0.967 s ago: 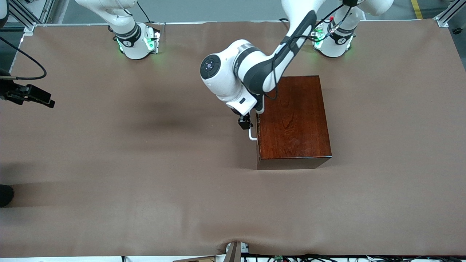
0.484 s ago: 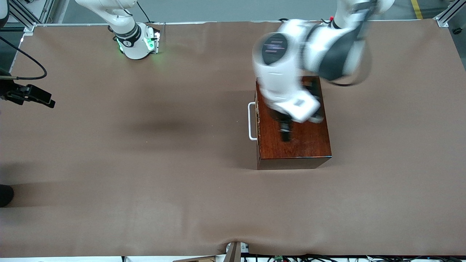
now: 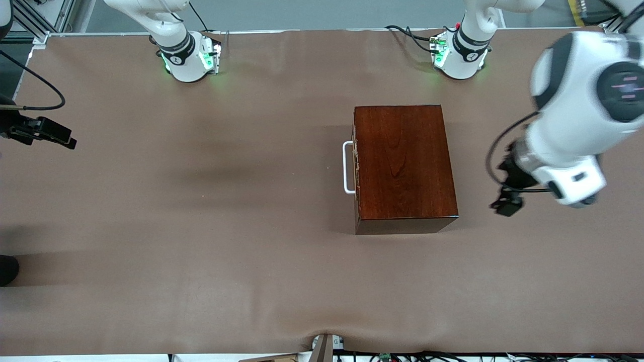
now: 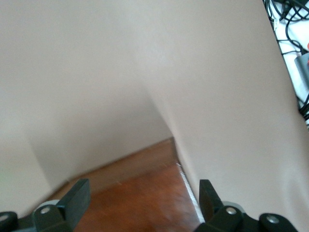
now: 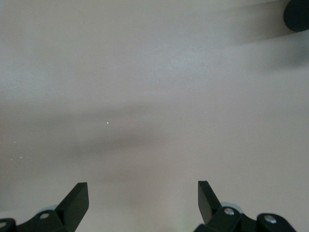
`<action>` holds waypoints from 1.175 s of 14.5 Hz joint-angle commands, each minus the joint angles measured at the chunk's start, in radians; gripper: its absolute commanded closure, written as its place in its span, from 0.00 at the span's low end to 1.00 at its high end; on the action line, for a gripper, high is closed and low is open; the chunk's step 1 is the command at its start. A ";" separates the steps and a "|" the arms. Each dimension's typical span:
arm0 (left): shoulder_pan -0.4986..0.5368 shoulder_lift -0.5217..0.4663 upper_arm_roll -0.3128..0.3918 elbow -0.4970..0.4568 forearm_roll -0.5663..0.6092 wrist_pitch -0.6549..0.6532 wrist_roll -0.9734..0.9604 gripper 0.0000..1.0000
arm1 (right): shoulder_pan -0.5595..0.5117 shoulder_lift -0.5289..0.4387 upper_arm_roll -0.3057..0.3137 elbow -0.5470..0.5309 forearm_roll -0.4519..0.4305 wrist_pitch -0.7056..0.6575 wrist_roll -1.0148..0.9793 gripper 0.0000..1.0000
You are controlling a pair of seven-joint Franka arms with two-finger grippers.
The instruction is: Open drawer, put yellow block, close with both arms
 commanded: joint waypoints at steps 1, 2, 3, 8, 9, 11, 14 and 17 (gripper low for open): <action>0.050 -0.151 -0.014 -0.160 -0.018 0.009 0.244 0.00 | -0.019 -0.029 0.016 -0.032 0.002 0.012 -0.007 0.00; 0.062 -0.187 -0.014 -0.196 -0.021 0.009 0.343 0.00 | -0.019 -0.029 0.015 -0.032 0.002 0.012 -0.007 0.00; 0.074 -0.214 -0.014 -0.223 -0.024 0.009 0.432 0.00 | -0.019 -0.029 0.016 -0.032 0.002 0.012 -0.007 0.00; 0.173 -0.311 -0.013 -0.311 -0.060 0.001 0.815 0.00 | -0.018 -0.029 0.016 -0.032 0.002 0.012 -0.007 0.00; 0.189 -0.325 -0.013 -0.322 -0.060 -0.003 0.884 0.00 | -0.018 -0.029 0.016 -0.032 0.002 0.012 -0.007 0.00; 0.225 -0.331 -0.013 -0.314 -0.060 -0.043 1.037 0.00 | -0.018 -0.029 0.016 -0.032 0.002 0.012 -0.007 0.00; 0.222 -0.330 -0.011 -0.285 -0.055 -0.101 1.256 0.00 | -0.018 -0.029 0.016 -0.032 0.002 0.012 -0.007 0.00; 0.216 -0.336 -0.017 -0.267 -0.055 -0.117 1.317 0.00 | -0.018 -0.029 0.016 -0.032 0.002 0.012 -0.007 0.00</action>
